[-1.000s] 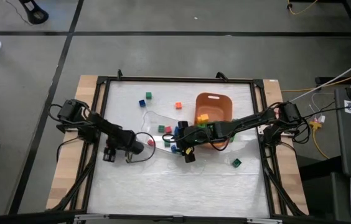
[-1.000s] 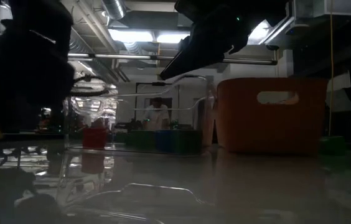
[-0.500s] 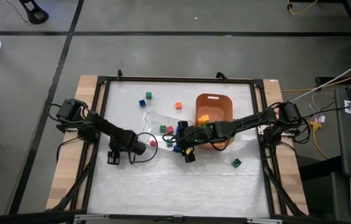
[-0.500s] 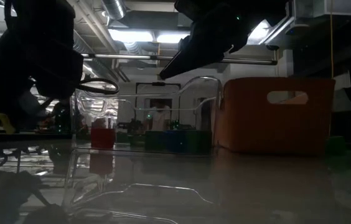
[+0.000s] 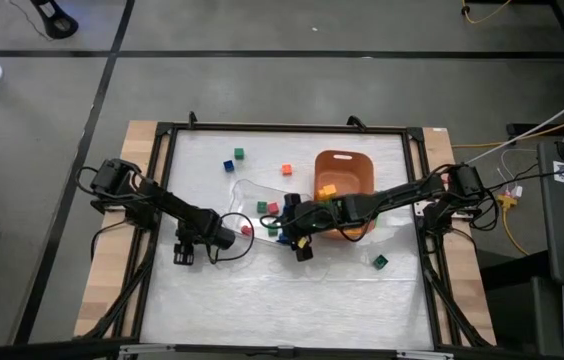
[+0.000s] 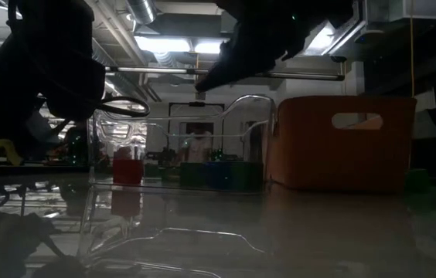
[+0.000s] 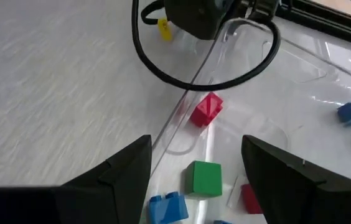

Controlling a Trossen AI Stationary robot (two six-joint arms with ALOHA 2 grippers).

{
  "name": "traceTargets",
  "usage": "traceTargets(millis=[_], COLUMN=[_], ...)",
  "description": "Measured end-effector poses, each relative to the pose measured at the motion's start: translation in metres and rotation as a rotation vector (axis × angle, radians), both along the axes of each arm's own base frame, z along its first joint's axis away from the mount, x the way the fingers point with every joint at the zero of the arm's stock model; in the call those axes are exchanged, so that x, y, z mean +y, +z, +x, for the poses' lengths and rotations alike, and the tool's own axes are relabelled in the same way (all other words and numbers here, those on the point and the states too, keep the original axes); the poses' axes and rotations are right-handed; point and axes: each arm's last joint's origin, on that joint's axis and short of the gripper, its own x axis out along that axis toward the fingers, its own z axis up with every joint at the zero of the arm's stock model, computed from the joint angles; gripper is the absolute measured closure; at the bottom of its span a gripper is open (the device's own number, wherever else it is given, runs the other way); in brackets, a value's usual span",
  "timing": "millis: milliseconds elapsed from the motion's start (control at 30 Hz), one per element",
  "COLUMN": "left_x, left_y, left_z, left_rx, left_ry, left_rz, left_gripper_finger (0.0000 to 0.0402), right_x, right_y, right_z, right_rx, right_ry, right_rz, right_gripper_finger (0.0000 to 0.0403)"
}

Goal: Sort blocks by size
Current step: Put the small red block into the transparent bin

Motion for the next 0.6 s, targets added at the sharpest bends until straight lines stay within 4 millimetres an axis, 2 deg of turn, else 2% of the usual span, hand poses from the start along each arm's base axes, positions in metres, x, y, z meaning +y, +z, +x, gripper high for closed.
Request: traceTargets(millis=[300, 600], left_x=[0.001, 0.001], left_y=[0.001, 0.015], left_z=[0.000, 0.000], left_rx=[0.004, 0.081], left_ry=[-0.001, 0.020], left_rz=[0.014, 0.068], left_gripper_finger=[0.0196, 0.0196], right_x=[0.001, 0.001], right_y=[0.011, 0.026], right_z=[0.004, 0.008], right_rx=[-0.008, -0.010], right_ry=[0.024, 0.031], right_rz=[-0.031, -0.041], right_gripper_finger=[0.0155, 0.0155])
